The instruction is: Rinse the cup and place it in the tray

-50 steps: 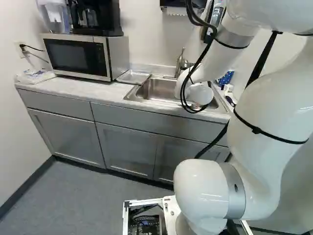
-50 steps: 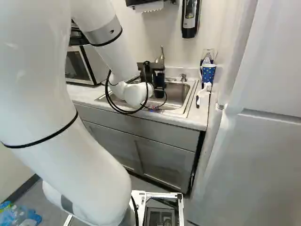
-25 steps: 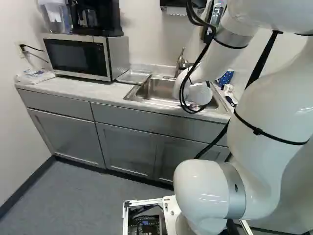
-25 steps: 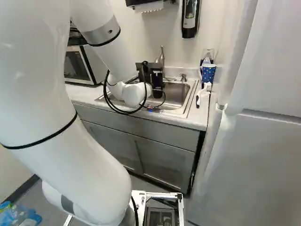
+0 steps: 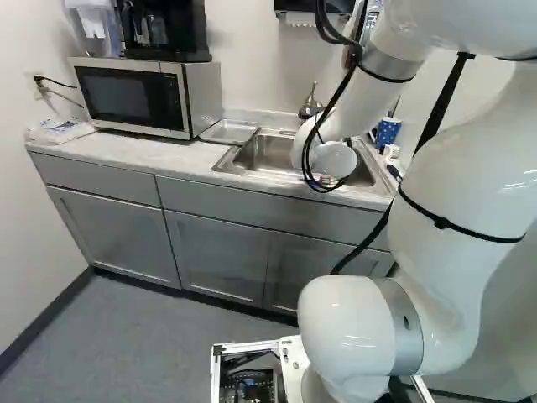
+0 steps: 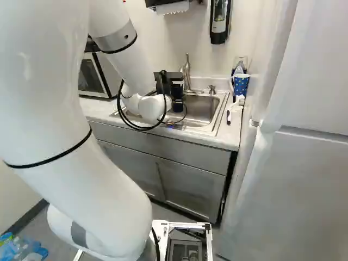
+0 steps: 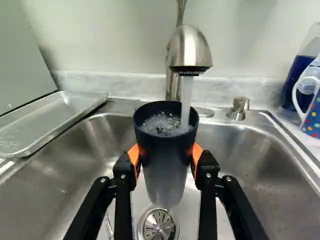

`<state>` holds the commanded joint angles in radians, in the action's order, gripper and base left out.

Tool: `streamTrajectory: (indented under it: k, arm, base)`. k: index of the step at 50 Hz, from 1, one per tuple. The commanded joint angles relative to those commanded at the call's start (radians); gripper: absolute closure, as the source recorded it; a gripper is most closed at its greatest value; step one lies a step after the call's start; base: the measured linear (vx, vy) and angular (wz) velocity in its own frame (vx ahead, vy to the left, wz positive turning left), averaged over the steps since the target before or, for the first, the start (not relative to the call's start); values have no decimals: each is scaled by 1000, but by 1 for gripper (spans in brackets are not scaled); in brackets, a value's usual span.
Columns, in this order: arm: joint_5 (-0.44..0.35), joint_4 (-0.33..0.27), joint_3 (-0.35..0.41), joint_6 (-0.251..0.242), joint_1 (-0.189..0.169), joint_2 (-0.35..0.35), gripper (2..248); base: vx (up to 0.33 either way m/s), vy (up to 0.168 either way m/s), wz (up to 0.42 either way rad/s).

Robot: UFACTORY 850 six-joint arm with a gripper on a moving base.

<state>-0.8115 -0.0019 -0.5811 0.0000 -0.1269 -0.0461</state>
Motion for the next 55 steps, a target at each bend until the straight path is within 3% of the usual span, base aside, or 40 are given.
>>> streamTrajectory:
  k: [55]
  arm:
    - [20,0,-68,0,173,56,130]
  base:
    - [0,0,0]
